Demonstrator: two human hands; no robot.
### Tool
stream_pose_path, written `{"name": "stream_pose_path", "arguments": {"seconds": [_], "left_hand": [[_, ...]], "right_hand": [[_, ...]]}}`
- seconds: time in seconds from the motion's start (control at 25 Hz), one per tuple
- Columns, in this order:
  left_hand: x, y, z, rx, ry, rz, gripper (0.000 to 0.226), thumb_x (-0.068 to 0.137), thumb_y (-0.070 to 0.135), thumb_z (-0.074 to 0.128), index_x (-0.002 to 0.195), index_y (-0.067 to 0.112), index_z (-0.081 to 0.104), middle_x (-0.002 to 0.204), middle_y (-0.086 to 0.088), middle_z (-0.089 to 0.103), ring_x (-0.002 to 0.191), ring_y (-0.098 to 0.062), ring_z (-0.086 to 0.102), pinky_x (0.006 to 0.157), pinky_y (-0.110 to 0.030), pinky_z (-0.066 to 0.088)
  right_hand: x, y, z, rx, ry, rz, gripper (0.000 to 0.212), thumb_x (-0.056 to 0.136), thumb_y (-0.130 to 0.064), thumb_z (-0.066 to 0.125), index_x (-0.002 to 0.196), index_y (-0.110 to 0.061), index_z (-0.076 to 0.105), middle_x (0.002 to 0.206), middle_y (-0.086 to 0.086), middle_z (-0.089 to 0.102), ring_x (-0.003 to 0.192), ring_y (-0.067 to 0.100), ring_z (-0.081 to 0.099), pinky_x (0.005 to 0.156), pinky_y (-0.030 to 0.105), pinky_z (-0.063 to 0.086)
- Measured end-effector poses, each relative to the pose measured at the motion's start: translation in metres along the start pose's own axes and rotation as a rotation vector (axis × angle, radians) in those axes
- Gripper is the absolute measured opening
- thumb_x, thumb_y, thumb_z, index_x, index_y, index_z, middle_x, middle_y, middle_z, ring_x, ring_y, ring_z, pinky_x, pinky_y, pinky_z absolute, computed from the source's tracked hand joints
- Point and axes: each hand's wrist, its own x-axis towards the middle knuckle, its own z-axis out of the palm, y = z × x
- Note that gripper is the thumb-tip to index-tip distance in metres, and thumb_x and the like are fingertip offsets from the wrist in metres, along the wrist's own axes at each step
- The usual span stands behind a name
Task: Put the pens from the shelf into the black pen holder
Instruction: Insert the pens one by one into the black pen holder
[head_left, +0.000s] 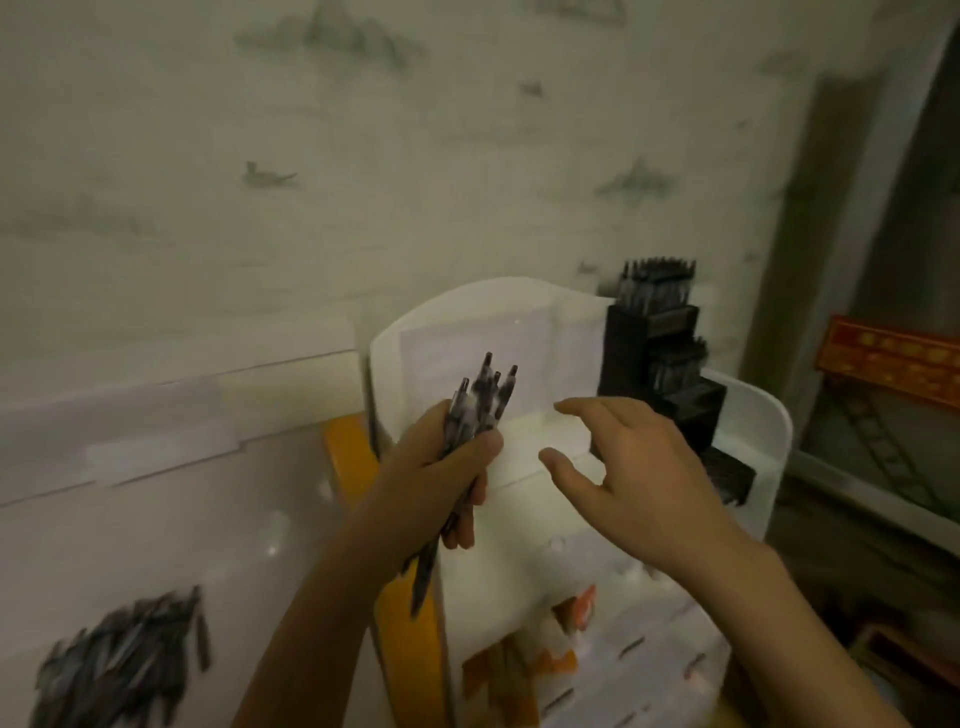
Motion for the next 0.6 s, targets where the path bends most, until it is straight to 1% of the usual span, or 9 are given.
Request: {"name": "stream_pose_path", "arguments": {"seconds": [0.12, 0.28, 0.44, 0.6], "left_hand": [[0.029, 0.019, 0.077, 0.016, -0.061, 0.032, 0.019, 0.099, 0.023, 0.049, 0.085, 0.011, 0.048, 0.053, 0.0, 0.055, 0.038, -0.019, 0.05, 0.04, -0.026, 0.043], [0.071, 0.03, 0.152, 0.018, -0.139, 0.046, 0.021, 0.099, 0.026, 0.049, 0.081, 0.016, 0.048, 0.052, 0.001, 0.054, 0.037, -0.018, 0.047, 0.041, -0.027, 0.042], [0.117, 0.022, 0.199, -0.001, -0.209, 0.044, 0.021, 0.099, 0.029, 0.049, 0.081, 0.018, 0.049, 0.052, 0.001, 0.053, 0.036, -0.016, 0.045, 0.04, -0.026, 0.042], [0.172, -0.007, 0.234, -0.015, -0.215, 0.03, 0.017, 0.099, 0.028, 0.049, 0.085, 0.018, 0.05, 0.052, 0.001, 0.053, 0.035, -0.015, 0.044, 0.04, -0.026, 0.041]], "right_hand": [[-0.012, 0.074, -0.034, -0.041, 0.001, 0.049, 0.053, 0.09, -0.061, 0.046, 0.135, -0.033, 0.046, 0.13, -0.011, 0.055, 0.122, 0.01, 0.046, 0.103, 0.032, 0.039], [-0.012, 0.152, -0.063, -0.039, -0.002, 0.102, 0.054, 0.089, -0.061, 0.044, 0.135, -0.032, 0.046, 0.131, -0.01, 0.055, 0.12, 0.011, 0.048, 0.102, 0.036, 0.043], [0.0, 0.214, -0.06, -0.071, 0.008, 0.129, 0.052, 0.089, -0.061, 0.044, 0.133, -0.034, 0.046, 0.129, -0.011, 0.056, 0.12, 0.011, 0.049, 0.102, 0.033, 0.041], [0.031, 0.271, -0.037, -0.047, -0.035, 0.117, 0.052, 0.09, -0.06, 0.045, 0.134, -0.031, 0.046, 0.132, -0.01, 0.055, 0.123, 0.012, 0.047, 0.104, 0.033, 0.039]]}}
